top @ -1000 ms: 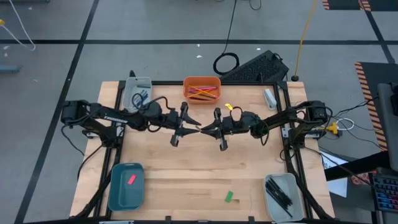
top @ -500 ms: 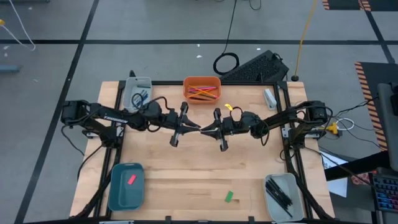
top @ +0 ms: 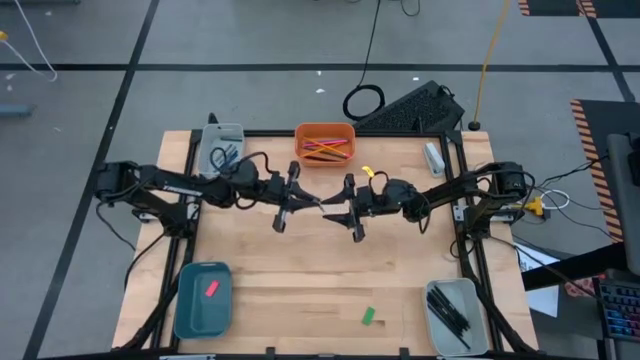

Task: Sort crayons/erasers/pens/pencils in bins
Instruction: Put the gray crayon into the top gray bin, then put the green eraser into the blue bin

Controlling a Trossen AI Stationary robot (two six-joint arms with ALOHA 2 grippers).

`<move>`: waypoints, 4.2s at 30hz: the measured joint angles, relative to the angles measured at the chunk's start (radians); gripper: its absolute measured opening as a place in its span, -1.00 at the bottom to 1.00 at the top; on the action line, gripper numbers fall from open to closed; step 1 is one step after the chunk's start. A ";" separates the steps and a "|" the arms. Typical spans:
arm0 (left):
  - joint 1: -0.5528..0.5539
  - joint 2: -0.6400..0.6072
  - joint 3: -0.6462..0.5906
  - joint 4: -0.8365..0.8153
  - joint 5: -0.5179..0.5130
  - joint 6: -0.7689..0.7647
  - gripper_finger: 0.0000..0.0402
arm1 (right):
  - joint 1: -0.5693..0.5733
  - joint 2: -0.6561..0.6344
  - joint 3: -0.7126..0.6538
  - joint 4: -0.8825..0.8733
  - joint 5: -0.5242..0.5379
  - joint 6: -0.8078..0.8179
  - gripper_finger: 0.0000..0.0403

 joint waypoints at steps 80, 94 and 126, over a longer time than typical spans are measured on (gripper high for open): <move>0.194 -0.378 0.022 -1.233 -0.622 -0.124 -0.93 | 0.227 -0.166 0.154 -1.101 0.284 -0.210 -1.00; -0.260 -0.421 -0.272 -0.532 -0.625 -0.133 -0.95 | 0.557 -0.161 0.196 -1.382 0.262 0.043 -0.93; -0.393 -0.421 -0.282 -0.498 -0.644 -0.278 -0.92 | 0.759 0.131 0.344 -1.445 0.301 -0.118 -0.21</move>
